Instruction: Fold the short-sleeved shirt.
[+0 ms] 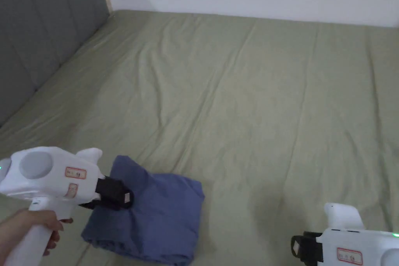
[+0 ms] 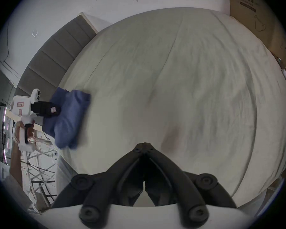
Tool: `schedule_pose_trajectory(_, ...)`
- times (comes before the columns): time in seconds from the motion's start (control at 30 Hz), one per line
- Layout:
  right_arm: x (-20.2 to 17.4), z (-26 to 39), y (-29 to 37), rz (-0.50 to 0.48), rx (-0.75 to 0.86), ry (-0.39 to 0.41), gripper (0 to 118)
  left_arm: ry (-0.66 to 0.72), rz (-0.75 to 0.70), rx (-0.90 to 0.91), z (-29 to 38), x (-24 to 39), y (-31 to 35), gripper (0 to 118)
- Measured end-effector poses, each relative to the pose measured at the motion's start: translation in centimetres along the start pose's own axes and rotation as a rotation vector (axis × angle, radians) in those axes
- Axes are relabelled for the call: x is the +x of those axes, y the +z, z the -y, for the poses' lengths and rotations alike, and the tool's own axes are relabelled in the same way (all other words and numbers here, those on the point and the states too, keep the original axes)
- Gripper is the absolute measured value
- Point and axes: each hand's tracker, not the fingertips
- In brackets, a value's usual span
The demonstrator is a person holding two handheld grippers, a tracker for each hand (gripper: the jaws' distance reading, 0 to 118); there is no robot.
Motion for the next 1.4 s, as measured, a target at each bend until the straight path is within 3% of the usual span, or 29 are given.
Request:
schedule_pose_trajectory(0.2, 0.1, 0.1, -0.7, 0.017, -0.016, -0.012, 0, -0.201, -0.574, -0.054, -2.9, -3.7, 3.2, 30)
schedule_pose_trajectory(0.3, 0.1, 0.0, -0.8, 0.022, -0.019, -0.015, 0, -0.210, -0.725, -0.039, -3.6, -6.0, 2.9, 32)
schedule_pose_trajectory(0.43, 0.3, 0.0, -0.9, 0.026, -0.024, -0.014, 0, -0.144, -0.746, -0.023, -3.6, -7.2, 3.2, 83)
schedule_pose_trajectory(0.5, 0.4, -0.1, -1.0, 0.025, -0.026, -0.018, 0, -0.165, -0.757, 0.003, -3.0, -6.7, 3.8, 102)
schedule_pose_trajectory(0.6, 0.7, 0.0, -0.9, 0.022, -0.023, -0.024, 0, -0.186, -0.774, 0.059, -2.8, -5.5, 5.2, 102)
schedule_pose_trajectory(0.63, 0.7, 0.0, -0.8, 0.020, -0.019, -0.027, 0, -0.183, -0.760, 0.070, -2.7, -4.8, 5.7, 96)
schedule_pose_trajectory(0.67, 0.9, 0.1, -0.7, 0.013, -0.016, -0.029, 0, -0.170, -0.721, 0.101, -2.4, -3.9, 6.3, 78)
schedule_pose_trajectory(0.7, 1.0, 0.1, -0.6, 0.009, -0.012, -0.031, 0, -0.172, -0.684, 0.139, -2.1, -3.0, 6.9, 43)
schedule_pose_trajectory(0.73, 1.0, 0.2, -0.5, 0.008, -0.009, -0.034, 0, -0.161, -0.637, 0.176, -1.8, -2.1, 7.3, 0)
schedule_pose_trajectory(0.83, 1.5, 0.6, 0.1, -0.006, 0.004, -0.044, 0, -0.077, -0.467, 0.230, -0.1, 0.7, 7.6, 0)
schedule_pose_trajectory(0.9, 1.9, 0.9, 0.7, -0.021, 0.019, -0.049, 0, -0.106, -0.368, 0.237, 1.6, 3.4, 6.8, 0)
schedule_pose_trajectory(1.1, 3.8, 1.9, 3.3, -0.040, 0.082, -0.091, 0, -0.143, -0.250, 0.329, 6.3, 12.3, 4.4, 0)
schedule_pose_trajectory(1.27, 4.9, 1.7, 6.9, -0.031, 0.200, -0.096, 0, -0.182, -0.272, 0.451, 9.4, 19.0, 4.0, 0)
schedule_pose_trajectory(1.4, 4.4, 1.3, 10.2, 0.061, 0.320, 0.012, 0, -0.245, -0.305, 0.553, 11.7, 23.8, 5.3, 0)
